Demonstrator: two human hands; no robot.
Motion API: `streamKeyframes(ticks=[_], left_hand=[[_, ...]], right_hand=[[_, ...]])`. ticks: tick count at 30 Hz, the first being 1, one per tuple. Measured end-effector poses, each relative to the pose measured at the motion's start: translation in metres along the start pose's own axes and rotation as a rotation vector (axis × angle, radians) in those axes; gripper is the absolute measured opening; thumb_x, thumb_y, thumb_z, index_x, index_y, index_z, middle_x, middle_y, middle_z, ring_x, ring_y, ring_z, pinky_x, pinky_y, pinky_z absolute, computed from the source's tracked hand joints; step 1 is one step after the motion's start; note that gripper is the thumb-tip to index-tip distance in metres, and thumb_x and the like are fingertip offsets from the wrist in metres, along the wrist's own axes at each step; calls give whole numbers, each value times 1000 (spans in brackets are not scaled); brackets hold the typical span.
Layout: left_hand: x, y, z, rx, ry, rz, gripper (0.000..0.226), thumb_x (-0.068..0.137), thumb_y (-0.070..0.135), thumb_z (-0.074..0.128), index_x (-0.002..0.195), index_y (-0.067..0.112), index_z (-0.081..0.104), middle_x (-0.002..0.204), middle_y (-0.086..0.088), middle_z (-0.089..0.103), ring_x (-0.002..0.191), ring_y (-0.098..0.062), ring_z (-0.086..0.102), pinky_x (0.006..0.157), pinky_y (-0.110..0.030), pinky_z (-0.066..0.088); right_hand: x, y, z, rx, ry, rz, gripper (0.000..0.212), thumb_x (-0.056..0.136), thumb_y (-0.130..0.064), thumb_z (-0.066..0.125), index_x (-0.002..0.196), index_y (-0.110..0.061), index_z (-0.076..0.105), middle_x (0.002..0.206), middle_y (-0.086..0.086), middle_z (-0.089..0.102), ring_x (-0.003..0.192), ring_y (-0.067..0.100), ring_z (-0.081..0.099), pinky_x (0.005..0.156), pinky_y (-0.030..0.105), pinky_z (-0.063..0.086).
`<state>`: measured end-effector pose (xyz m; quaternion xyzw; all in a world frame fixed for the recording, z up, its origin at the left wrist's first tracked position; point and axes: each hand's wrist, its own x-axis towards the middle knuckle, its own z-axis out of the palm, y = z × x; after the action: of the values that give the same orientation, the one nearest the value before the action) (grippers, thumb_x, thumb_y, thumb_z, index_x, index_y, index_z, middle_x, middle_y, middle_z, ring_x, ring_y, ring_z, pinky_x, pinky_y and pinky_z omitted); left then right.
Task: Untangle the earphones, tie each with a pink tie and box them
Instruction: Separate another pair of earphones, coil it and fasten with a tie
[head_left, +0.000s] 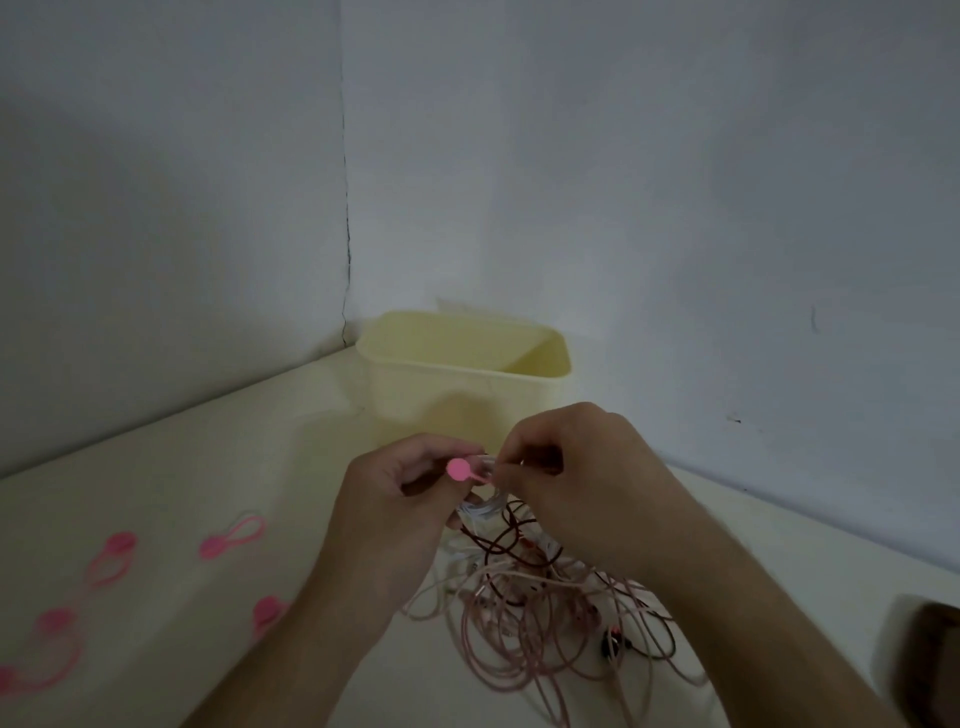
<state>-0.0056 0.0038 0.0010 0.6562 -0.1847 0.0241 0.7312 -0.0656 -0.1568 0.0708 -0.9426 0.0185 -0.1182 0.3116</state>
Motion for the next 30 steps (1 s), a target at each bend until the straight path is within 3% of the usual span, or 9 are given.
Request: streamKeyframes(ticks=[4, 9, 15, 18, 23, 27, 30], left_hand=[[0, 1, 0, -21, -5, -13, 13, 90, 4, 75, 92, 15, 82, 85, -3, 81, 73, -13, 72, 58, -21, 53], [0, 0, 0, 1, 9, -13, 13, 93, 5, 74, 93, 15, 82, 84, -3, 81, 70, -13, 71, 58, -21, 53], [-3, -2, 5, 69, -41, 45, 17, 92, 3, 74, 93, 18, 82, 81, -2, 81, 74, -18, 76, 65, -27, 57], [-3, -4, 5, 117, -42, 63, 24, 92, 3, 74, 90, 26, 82, 80, 1, 80, 71, -16, 75, 65, -30, 56], [-1, -6, 4, 155, -36, 76, 24, 91, 6, 76, 90, 29, 83, 85, 5, 81, 71, -17, 73, 65, -35, 54], [-3, -5, 5, 166, -50, 77, 22, 91, 5, 76, 91, 26, 82, 85, 7, 81, 71, -12, 73, 64, -26, 52], [-2, -6, 5, 154, -63, 84, 23, 92, 3, 75, 90, 25, 82, 84, 6, 81, 70, -13, 74, 61, -21, 51]], right_hand=[[-2, 3, -3, -11, 30, 16, 24, 89, -44, 81, 74, -26, 74, 50, -25, 52, 52, -3, 52, 48, 13, 38], [-4, 3, -4, -30, 80, 42, 32, 81, -49, 88, 71, -25, 69, 55, -13, 47, 48, -5, 49, 45, 12, 37], [-5, 2, 6, -94, 135, 26, 29, 78, -46, 87, 73, -25, 67, 63, -13, 56, 59, -1, 56, 48, 16, 40], [-6, 2, 10, -148, 138, 5, 28, 81, -47, 83, 76, -26, 66, 73, -15, 60, 72, 1, 59, 59, 21, 47], [-6, 2, 10, -172, 86, -9, 26, 83, -45, 81, 75, -28, 65, 68, -15, 58, 62, 0, 57, 56, 20, 42], [-5, 3, 15, -218, 122, 10, 25, 86, -47, 77, 77, -28, 62, 79, -13, 62, 74, 8, 63, 66, 33, 57], [-4, 5, 19, -282, 132, -3, 21, 89, -45, 71, 82, -30, 59, 87, -12, 64, 81, 13, 64, 72, 40, 60]])
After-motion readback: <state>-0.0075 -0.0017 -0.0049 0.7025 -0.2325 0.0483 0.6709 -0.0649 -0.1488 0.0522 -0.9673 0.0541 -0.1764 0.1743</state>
